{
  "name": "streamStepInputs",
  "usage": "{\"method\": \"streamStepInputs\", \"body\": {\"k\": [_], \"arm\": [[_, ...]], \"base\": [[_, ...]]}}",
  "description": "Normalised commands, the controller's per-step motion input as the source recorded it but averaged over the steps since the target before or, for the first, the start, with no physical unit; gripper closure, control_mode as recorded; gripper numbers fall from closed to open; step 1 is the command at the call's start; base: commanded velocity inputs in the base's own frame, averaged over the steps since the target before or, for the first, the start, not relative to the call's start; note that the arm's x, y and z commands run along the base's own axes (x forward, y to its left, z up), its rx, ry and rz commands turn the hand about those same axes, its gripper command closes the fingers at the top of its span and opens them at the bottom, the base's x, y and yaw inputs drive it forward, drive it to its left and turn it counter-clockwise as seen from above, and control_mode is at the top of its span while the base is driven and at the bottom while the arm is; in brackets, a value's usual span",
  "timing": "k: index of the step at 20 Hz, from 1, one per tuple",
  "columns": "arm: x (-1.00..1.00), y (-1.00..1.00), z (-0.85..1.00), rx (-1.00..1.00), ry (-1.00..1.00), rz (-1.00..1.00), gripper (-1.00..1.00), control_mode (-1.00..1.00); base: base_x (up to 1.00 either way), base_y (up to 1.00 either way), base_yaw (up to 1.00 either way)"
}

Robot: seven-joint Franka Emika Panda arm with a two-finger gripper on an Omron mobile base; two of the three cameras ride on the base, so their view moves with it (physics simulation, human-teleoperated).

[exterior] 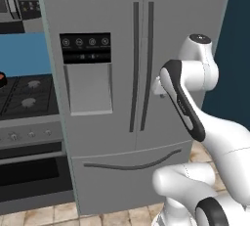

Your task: Retrieve the steak from the fridge and place it on the saucepan with marinade on the stove.

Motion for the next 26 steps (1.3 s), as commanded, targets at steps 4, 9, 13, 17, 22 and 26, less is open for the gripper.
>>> {"method": "streamStepInputs", "body": {"k": [4, 9, 13, 17, 22, 26], "arm": [[0.0, 0.0, 0.0, 0.0, 0.0, 0.0, -1.0, 1.0], [0.0, 0.0, 0.0, 0.0, 0.0, 0.0, -1.0, 1.0], [0.0, 0.0, 0.0, 0.0, 0.0, 0.0, -1.0, 1.0], [0.0, 0.0, 0.0, 0.0, 0.0, 0.0, -1.0, 1.0], [0.0, 0.0, 0.0, 0.0, 0.0, 0.0, -1.0, 1.0], [0.0, 0.0, 0.0, 0.0, 0.0, 0.0, -1.0, -1.0]], "base": [[0.0, 0.06, 0.0], [0.0, 0.32, 0.0], [0.0, 0.45, 0.0], [0.0, 0.18, 0.0], [0.0, 0.0, 0.0], [0.0, 0.0, 0.0]]}}
